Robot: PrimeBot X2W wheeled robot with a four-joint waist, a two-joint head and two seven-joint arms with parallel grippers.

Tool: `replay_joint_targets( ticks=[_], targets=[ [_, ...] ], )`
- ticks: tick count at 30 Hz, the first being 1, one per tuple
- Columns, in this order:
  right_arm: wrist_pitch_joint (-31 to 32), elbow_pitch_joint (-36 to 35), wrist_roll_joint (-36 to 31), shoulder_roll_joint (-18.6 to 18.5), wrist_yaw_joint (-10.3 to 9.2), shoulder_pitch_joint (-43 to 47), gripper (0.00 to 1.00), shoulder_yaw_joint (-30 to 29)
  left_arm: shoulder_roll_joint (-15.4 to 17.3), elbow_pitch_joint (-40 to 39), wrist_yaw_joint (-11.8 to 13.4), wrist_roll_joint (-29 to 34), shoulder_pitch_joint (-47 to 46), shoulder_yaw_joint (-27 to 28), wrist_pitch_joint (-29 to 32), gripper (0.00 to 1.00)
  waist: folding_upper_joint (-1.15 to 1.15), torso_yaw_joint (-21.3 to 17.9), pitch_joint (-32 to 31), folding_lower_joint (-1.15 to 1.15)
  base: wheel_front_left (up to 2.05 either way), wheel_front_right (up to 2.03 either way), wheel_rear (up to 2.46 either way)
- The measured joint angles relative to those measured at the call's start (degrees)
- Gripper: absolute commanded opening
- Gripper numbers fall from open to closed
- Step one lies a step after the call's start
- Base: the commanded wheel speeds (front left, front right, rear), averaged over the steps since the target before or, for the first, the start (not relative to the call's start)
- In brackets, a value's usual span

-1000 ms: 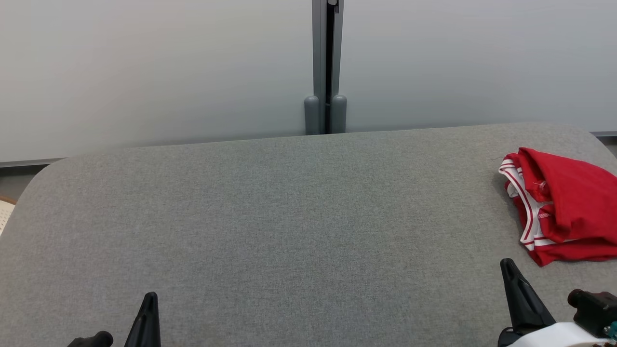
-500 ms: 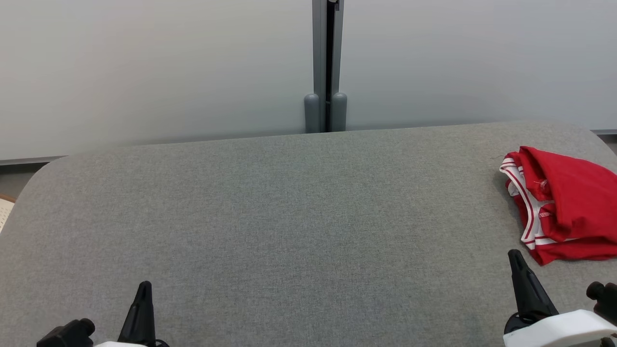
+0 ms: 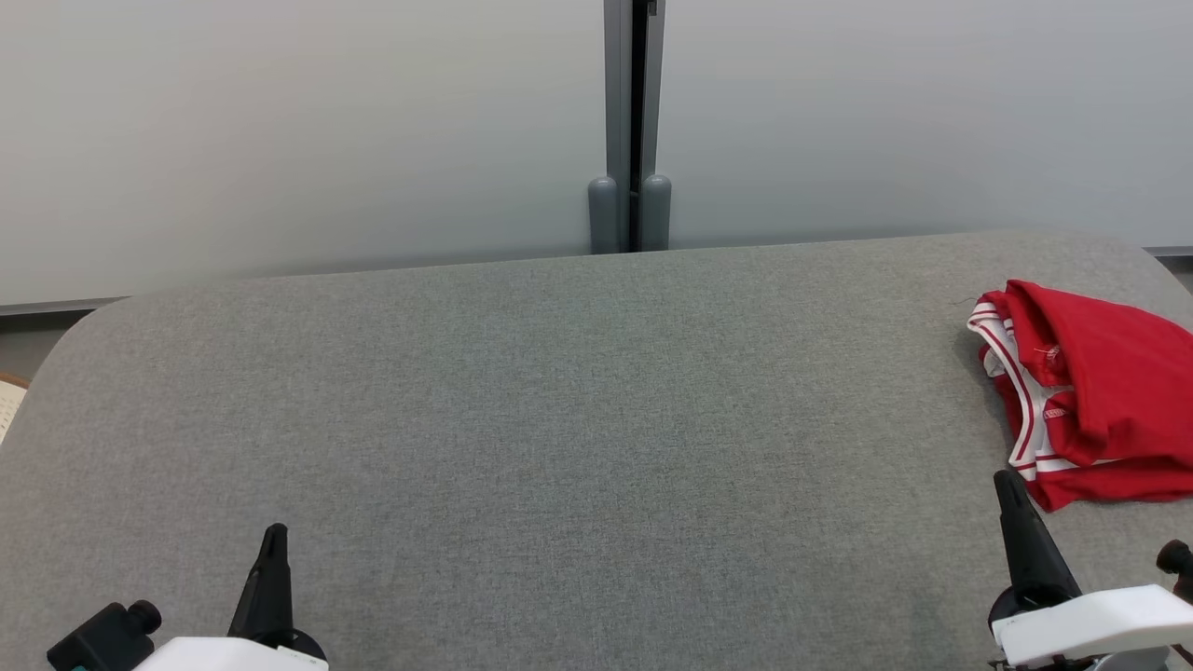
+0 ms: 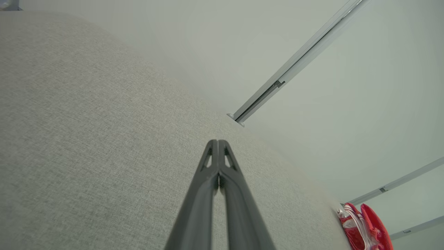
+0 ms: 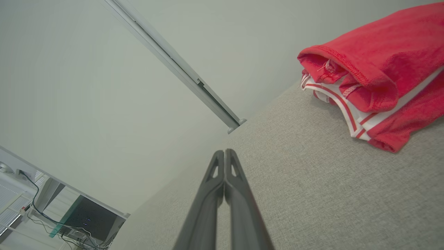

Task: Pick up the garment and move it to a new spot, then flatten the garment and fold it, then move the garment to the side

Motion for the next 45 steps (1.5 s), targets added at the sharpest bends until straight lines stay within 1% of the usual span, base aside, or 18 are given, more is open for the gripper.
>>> replay_joint_targets(
  ticks=[19, 45],
  targets=[
    [0.89, 2.18, 12.92, 0.37, 0.0, -2.58, 0.0, -1.52, -0.8, 1.65, -2.03, -12.03, -3.18, 2.27, 2.98, 0.0, 0.0, 0.03, 0.44, 0.0, 0.0, 0.0, 0.0],
    [1.83, 4.5, 26.55, 0.92, -0.05, -5.1, 0.0, -3.3, -2.05, 3.42, -4.32, -24.53, -6.59, 4.86, 6.23, 0.0, 0.0, 0.06, 1.03, 0.0, 0.0, 0.0, 0.0]
  ],
)
